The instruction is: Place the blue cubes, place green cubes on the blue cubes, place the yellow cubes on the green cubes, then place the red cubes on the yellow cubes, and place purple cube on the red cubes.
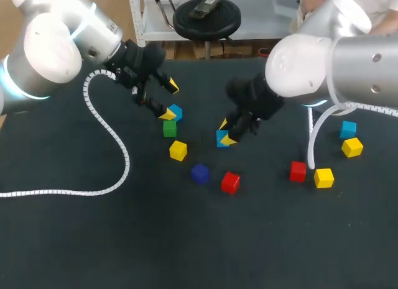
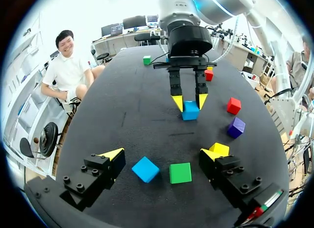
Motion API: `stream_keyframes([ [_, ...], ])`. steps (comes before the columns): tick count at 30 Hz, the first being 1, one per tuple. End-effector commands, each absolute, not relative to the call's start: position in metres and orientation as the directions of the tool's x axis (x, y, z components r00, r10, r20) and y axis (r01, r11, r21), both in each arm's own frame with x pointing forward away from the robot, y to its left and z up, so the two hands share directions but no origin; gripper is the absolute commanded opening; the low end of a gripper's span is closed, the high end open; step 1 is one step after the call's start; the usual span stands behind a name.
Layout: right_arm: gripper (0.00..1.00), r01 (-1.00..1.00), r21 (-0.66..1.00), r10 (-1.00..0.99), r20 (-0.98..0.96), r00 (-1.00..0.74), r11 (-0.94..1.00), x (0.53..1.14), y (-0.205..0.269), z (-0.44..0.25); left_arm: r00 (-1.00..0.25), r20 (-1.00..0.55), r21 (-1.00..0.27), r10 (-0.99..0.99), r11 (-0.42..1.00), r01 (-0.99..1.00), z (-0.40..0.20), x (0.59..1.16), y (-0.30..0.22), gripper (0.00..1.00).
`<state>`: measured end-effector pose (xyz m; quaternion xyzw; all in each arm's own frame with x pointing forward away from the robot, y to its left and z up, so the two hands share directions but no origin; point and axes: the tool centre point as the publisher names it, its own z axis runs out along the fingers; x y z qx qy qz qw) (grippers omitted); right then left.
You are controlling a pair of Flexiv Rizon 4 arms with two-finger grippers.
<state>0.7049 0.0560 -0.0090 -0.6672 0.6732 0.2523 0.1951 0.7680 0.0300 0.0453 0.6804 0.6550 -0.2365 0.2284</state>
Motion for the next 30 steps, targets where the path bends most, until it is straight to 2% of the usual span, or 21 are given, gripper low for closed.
stream_keyframes([
  [1, 1.00, -0.997, 0.079, -0.798, -0.601, -0.036, -0.014, 0.704, 0.056, -0.009, 0.031, -0.621, 0.000, 0.783, -0.040, 0.999, 0.045, 0.769, 0.030, 1.00],
  [11, 1.00, -0.996, 0.081, -0.774, -0.628, -0.080, 0.037, 0.711, 0.047, 0.000, 0.031, -0.621, 0.000, 0.783, -0.040, 0.999, 0.045, 0.769, 0.030, 1.00],
  [30, 1.00, -0.986, -0.049, -0.757, -0.647, -0.090, 0.159, 0.728, -0.036, 0.065, 0.031, -0.621, 0.000, 0.783, -0.040, 0.999, 0.045, 0.769, 0.030, 1.00],
])
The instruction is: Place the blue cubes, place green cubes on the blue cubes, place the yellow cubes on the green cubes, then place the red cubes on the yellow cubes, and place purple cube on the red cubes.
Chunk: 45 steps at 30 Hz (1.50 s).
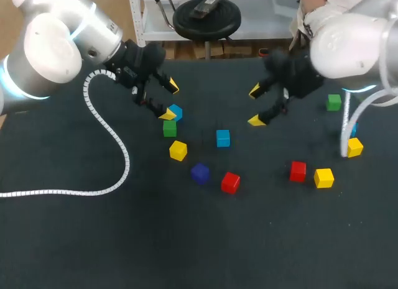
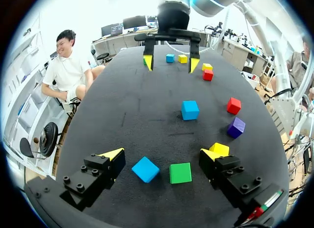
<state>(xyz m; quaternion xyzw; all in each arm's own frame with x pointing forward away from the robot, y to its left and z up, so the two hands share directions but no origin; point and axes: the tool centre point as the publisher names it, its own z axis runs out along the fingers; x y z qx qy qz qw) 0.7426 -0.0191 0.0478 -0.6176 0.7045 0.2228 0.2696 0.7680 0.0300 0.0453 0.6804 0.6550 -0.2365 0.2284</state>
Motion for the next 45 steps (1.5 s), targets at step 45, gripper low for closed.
stream_keyframes([
  [45, 1.00, -0.915, -0.066, -0.810, -0.493, -0.318, 0.399, 0.651, -0.212, 0.083, 0.031, -0.621, 0.000, 0.783, -0.040, 0.999, 0.045, 0.769, 0.030, 1.00],
])
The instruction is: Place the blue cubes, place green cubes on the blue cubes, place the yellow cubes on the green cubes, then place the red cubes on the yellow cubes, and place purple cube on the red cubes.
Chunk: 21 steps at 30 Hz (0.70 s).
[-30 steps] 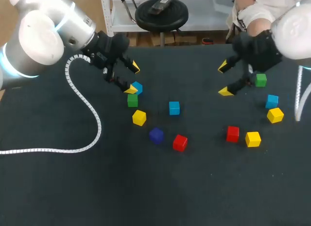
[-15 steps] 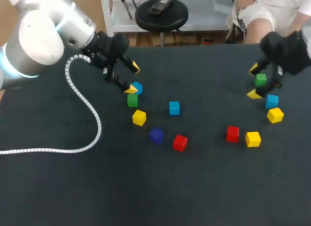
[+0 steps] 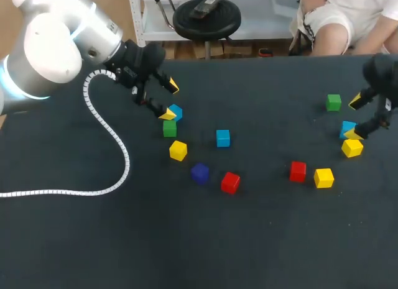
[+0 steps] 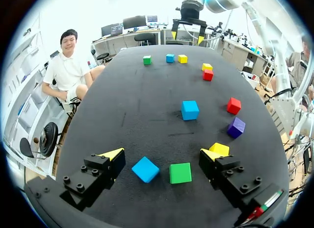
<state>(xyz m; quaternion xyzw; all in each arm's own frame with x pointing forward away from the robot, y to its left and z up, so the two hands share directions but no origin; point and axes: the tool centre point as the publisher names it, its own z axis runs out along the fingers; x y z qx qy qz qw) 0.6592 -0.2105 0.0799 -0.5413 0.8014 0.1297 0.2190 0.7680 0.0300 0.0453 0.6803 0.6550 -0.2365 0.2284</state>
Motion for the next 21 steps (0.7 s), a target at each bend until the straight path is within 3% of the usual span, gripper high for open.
stream_keyframes([
  [1, 1.00, -0.915, -0.066, -0.810, -0.493, -0.318, 0.399, 0.6512, -0.2121, 0.0831, 0.031, -0.621, 0.000, 0.783, -0.040, 0.999, 0.0450, 0.7688, 0.0305, 1.00],
  [21, 1.00, -0.917, -0.064, -0.811, -0.494, -0.314, 0.394, 0.6537, -0.2117, 0.0808, 0.031, -0.621, 0.000, 0.783, -0.040, 0.999, 0.0450, 0.7688, 0.0305, 1.00],
])
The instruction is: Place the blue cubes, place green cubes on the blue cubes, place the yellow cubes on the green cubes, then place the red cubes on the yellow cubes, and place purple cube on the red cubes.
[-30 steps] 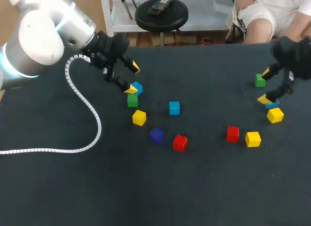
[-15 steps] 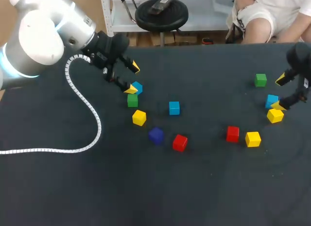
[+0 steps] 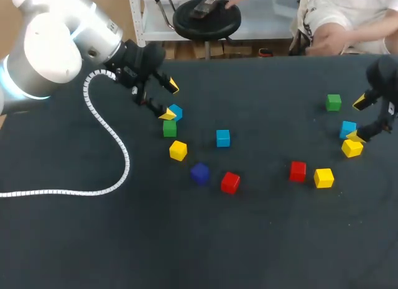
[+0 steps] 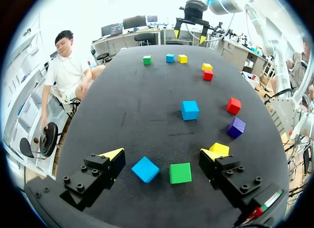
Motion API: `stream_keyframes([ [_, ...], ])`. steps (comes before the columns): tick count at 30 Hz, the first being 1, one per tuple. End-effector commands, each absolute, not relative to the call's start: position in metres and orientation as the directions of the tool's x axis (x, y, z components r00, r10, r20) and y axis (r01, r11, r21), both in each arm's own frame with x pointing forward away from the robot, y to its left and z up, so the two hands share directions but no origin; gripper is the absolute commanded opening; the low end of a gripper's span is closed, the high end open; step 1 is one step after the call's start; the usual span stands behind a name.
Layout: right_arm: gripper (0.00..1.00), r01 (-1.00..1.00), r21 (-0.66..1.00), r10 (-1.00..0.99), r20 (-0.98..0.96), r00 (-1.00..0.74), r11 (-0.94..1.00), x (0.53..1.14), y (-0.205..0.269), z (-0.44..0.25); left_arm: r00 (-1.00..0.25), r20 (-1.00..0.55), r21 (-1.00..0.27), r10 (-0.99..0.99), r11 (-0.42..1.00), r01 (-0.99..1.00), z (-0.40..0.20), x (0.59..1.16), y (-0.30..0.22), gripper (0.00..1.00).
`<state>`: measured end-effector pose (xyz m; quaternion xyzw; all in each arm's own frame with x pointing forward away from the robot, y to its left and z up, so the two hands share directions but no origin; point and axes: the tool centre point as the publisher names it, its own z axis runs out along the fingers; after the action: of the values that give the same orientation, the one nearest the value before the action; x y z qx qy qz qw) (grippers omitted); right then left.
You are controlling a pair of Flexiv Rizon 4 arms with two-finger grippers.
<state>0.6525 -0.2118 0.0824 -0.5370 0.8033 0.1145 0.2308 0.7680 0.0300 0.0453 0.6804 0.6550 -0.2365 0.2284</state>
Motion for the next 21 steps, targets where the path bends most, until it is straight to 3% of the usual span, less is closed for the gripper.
stream_keyframes([
  [1, 1.00, -0.918, -0.057, -0.810, -0.496, -0.314, 0.391, 0.659, -0.215, 0.077, 0.031, -0.621, 0.000, 0.783, -0.040, 0.999, 0.045, 0.769, 0.030, 1.00],
  [10, 1.00, -0.916, 0.014, -0.791, -0.499, -0.355, 0.402, 0.684, -0.262, 0.065, 0.031, -0.621, 0.000, 0.783, -0.040, 0.999, 0.045, 0.769, 0.030, 1.00],
  [14, 1.00, -0.949, 0.062, -0.830, -0.469, -0.301, 0.309, 0.696, -0.270, 0.064, 0.031, -0.621, 0.000, 0.783, -0.040, 0.999, 0.045, 0.769, 0.030, 1.00],
  [21, 1.00, -0.984, 0.008, -0.872, -0.461, -0.163, 0.179, 0.711, -0.272, 0.052, 0.031, -0.621, 0.000, 0.783, -0.040, 0.999, 0.045, 0.769, 0.030, 1.00],
])
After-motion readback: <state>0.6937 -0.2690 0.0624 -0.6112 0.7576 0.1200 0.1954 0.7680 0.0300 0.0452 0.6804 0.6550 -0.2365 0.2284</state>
